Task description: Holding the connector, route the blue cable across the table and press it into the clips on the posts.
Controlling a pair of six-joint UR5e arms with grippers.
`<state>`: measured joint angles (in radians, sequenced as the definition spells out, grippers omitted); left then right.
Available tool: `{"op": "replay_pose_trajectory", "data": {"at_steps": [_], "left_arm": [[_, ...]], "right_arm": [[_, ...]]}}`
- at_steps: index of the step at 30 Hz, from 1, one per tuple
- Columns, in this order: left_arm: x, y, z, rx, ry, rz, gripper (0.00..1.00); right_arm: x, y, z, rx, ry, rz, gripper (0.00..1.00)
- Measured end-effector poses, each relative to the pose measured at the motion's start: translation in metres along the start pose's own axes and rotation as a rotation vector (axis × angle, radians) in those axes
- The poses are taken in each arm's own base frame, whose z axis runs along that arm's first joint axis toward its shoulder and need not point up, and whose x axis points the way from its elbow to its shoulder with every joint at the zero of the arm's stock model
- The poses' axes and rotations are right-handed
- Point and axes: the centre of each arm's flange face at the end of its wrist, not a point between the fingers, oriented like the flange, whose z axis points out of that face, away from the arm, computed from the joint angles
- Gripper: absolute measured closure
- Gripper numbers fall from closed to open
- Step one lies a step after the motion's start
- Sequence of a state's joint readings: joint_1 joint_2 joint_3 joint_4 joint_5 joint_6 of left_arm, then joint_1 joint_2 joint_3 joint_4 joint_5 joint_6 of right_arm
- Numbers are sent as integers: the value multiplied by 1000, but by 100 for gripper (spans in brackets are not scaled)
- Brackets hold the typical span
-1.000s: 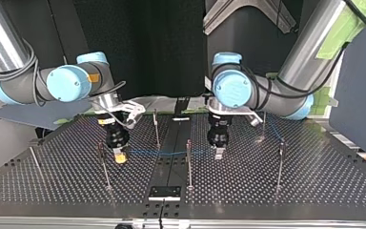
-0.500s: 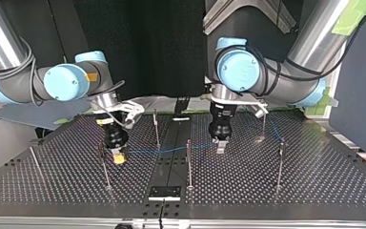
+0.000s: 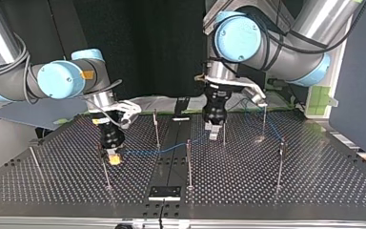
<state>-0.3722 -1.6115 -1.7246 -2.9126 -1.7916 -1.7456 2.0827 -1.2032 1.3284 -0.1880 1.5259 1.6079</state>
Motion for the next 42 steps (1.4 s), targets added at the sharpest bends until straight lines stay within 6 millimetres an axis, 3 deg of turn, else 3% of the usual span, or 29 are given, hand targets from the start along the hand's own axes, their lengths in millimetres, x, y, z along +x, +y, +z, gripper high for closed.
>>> {"op": "replay_pose_trajectory", "data": {"at_steps": [14, 30, 42], "left_arm": [[-11, -36, -8, 56, -68, -3, 0], [2, -73, 16, 14, -41, 66, 0], [-2, -88, 18, -15, -57, 62, 0]], "right_arm": [[-13, 1, -5, -5, -24, -4, 100], [-14, 1, -4, -5, -25, -4, 100], [-13, 4, -4, -10, -23, -4, 100]]}}
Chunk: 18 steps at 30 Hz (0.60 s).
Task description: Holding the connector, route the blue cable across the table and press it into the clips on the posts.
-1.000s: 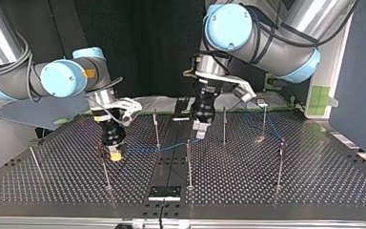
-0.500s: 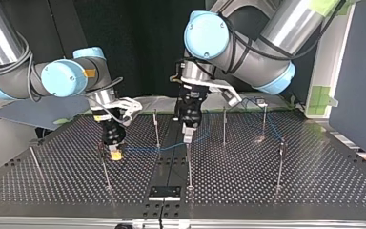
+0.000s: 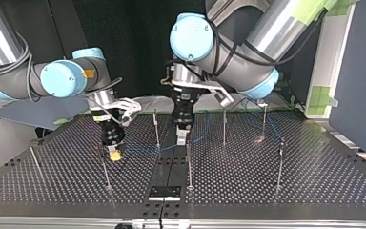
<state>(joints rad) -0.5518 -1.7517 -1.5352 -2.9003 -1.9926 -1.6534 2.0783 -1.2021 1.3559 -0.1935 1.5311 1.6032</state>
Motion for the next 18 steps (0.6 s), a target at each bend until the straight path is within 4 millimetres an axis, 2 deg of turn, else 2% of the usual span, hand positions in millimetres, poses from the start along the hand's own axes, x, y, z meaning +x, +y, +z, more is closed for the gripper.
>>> {"op": "replay_pose_trajectory", "data": {"at_steps": [8, 18], "left_arm": [[23, -17, 2, 10, 40, 19, 0], [20, -29, 13, -5, 27, 13, 0]], "right_arm": [[0, 2, 0, -3, 0, 0, 100], [0, 2, 1, -3, 1, 0, 100]]}}
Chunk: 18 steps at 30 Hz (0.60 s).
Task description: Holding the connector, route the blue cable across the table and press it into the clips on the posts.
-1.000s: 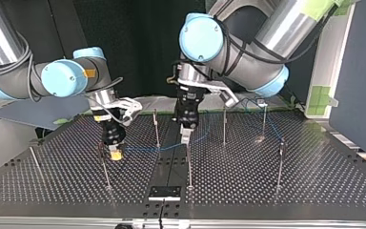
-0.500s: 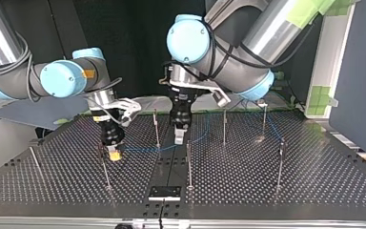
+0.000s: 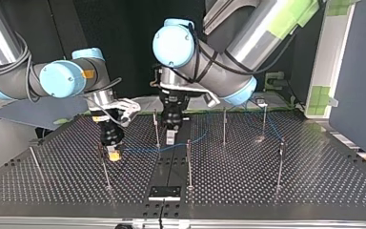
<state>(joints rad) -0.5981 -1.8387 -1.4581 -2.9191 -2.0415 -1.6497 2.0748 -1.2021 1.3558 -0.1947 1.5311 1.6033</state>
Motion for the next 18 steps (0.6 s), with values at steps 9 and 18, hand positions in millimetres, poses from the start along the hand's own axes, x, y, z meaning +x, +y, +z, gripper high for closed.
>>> {"op": "replay_pose_trajectory", "data": {"at_steps": [9, 18], "left_arm": [[13, -10, 26, -17, 11, 4, 0], [2, -7, 55, -32, -25, -14, 0]], "right_arm": [[0, 1, 0, 1, 1, 0, 100], [-1, 1, 0, 1, 0, -1, 100]]}}
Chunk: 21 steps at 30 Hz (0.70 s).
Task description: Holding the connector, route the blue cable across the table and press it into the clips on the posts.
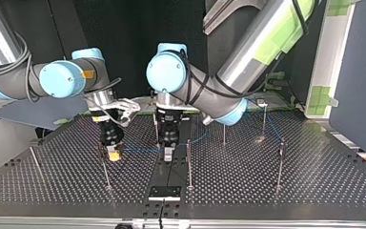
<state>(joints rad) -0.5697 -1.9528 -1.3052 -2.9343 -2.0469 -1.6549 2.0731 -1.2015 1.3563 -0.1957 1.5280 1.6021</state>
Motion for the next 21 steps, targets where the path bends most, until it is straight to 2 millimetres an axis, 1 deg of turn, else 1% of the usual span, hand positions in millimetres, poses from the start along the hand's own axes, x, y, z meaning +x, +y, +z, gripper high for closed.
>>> {"op": "replay_pose_trajectory", "data": {"at_steps": [2, 7, 8, 9, 10, 11, 12, 14, 15, 16, 17, 21], "left_arm": [[1, -2, 4, 2, 2, 1, 0], [11, -9, 10, 0, 25, 14, 0], [12, -9, 10, -3, 28, 15, 18], [13, -10, 10, -6, 30, 16, 18], [14, -10, 10, -10, 31, 17, 35], [14, -10, 10, -14, 31, 17, 42], [15, -10, 10, -20, 32, 18, 42], [15, -9, 10, -30, 32, 18, 81], [15, -9, 10, -34, 32, 18, 81], [15, -9, 10, -36, 33, 18, 93], [15, -9, 10, -37, 33, 19, 100], [16, -9, 8, -43, 36, 18, 100]], "right_arm": [[0, 0, 0, 1, 0, 0, 100], [0, 0, 0, 1, -1, 1, 100], [-1, 0, 0, 1, -1, 1, 100], [-1, 0, 0, 2, -2, 1, 100], [-1, 0, 0, 2, -2, 1, 100], [-1, 0, 0, 2, -2, 1, 100], [-1, 0, 0, 2, -2, 1, 100], [-1, 0, 0, 2, -2, 2, 100], [-1, 0, 0, 2, -2, 2, 100], [-1, 0, 0, 2, -2, 2, 100], [-1, 0, 0, 2, -2, 2, 100], [-1, 0, 0, 2, -2, 3, 100]]}}
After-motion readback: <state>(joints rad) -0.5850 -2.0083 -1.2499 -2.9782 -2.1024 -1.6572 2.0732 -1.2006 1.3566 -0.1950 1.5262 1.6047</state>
